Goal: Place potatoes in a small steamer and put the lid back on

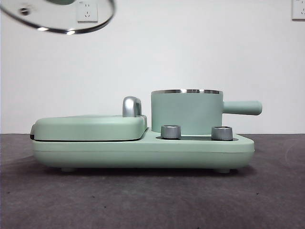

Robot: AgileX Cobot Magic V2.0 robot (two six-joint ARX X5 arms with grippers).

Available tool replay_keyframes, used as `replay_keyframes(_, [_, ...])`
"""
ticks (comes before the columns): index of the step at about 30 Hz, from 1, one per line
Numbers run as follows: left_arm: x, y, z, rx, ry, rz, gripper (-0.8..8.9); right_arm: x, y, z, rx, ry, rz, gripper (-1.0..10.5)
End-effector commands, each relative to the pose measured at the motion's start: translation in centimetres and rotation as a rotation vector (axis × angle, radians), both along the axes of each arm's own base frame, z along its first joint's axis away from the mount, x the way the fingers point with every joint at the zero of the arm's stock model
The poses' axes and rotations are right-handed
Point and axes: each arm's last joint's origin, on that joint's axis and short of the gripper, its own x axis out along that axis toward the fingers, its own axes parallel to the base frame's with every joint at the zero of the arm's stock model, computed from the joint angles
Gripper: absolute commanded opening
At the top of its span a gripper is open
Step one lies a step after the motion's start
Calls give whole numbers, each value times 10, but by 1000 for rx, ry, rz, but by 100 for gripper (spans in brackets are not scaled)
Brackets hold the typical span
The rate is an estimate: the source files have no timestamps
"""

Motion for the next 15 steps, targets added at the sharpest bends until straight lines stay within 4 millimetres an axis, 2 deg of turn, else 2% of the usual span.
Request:
replay_keyframes(1, [12,-13,7,-37,-70,-44,12,1,1,-2,19,15,-4,328])
replay_keyframes(15, [89,-87,-9,-43,-138,-69,12,2,1,-3,12,17,-6,328])
